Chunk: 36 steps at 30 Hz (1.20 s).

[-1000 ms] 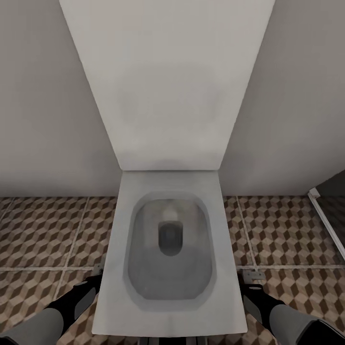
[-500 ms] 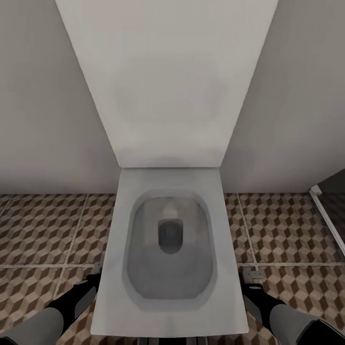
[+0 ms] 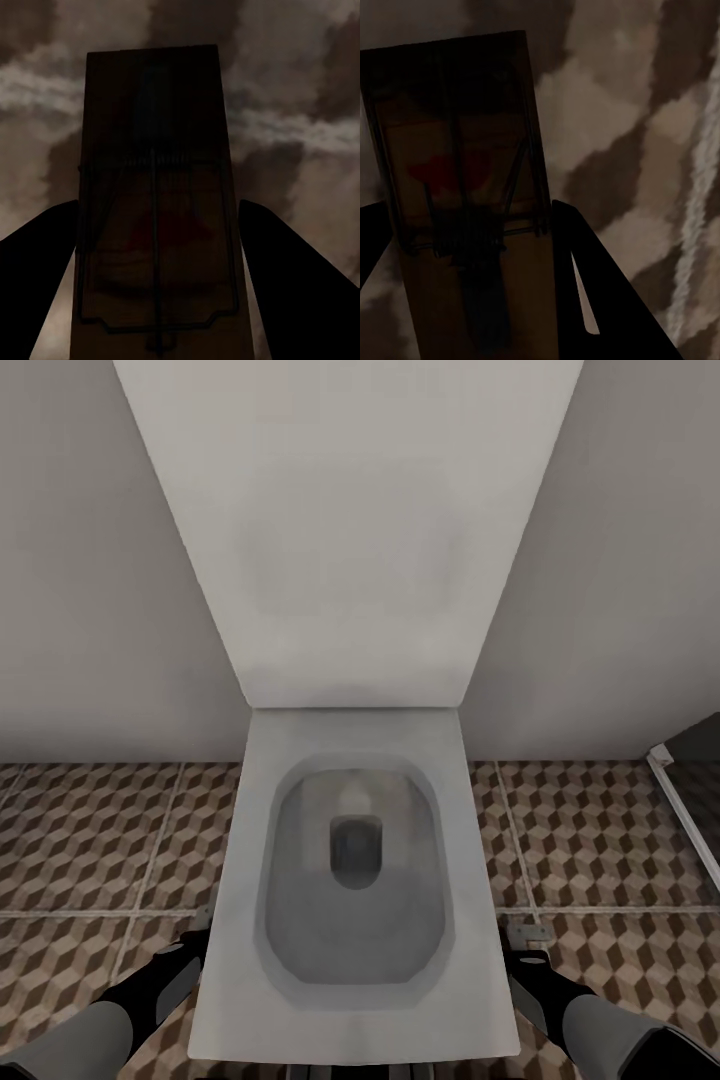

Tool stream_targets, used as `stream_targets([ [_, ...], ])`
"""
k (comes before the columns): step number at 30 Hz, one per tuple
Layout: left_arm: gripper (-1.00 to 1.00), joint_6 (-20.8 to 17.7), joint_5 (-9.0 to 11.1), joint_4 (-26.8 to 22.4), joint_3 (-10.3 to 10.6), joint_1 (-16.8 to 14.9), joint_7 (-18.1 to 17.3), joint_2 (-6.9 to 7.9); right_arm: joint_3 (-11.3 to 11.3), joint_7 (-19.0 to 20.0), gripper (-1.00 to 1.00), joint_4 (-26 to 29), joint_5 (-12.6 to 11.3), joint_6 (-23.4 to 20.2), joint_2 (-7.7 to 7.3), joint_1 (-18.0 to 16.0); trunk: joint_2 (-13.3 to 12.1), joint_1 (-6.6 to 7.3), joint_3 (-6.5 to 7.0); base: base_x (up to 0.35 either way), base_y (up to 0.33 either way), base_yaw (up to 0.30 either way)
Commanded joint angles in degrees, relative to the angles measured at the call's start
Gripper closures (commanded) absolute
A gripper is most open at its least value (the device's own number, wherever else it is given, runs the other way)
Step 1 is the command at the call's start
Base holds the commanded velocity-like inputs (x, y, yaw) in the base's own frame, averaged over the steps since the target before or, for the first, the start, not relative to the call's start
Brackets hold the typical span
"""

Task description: Take the four mousetraps from the cabinet in the bathroom and place them on the bathroom floor. Make sure all four end up on the same floor surface, and ensure that at least two of them are either under or directly next to the same bathroom sink.

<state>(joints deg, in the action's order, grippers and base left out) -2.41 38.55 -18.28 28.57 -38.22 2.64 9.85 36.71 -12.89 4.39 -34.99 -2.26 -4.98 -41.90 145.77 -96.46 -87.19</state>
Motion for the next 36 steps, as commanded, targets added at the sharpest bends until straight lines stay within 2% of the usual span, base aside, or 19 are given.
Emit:
stream_targets([
  [1, 1.00, -1.6, 0.9, 1.1, 0.7, 0.0, 0.2, 0.08, 1.2, -0.1, 1.00, 0.0, -1.8, -1.2, -0.03, 0.1, 0.0, -0.05, -0.04, 0.000, 0.000, 0.000],
  [24, 1.00, -1.6, 0.9, 1.1, 0.7, 0.0, 0.1, 0.08, 1.2, 0.2, 1.00, 0.0, -1.8, -1.4, -0.03, 0.1, 0.0, -0.05, -0.04, 0.000, 0.000, 0.000],
  [25, 1.00, -1.6, 0.9, 1.1, 0.7, 0.0, 0.1, 0.08, 1.2, 0.3, -1.00, 0.0, -1.8, -1.4, -0.03, 0.1, 0.0, -0.05, -0.04, 0.000, 0.000, 0.000],
  [36, 1.00, -1.6, 0.9, 1.1, 0.7, 0.0, 0.1, 0.08, 1.2, 0.4, -1.00, 0.0, -1.8, -1.5, -0.03, 0.1, 0.0, -0.05, -0.04, 0.000, 0.000, 0.000],
])
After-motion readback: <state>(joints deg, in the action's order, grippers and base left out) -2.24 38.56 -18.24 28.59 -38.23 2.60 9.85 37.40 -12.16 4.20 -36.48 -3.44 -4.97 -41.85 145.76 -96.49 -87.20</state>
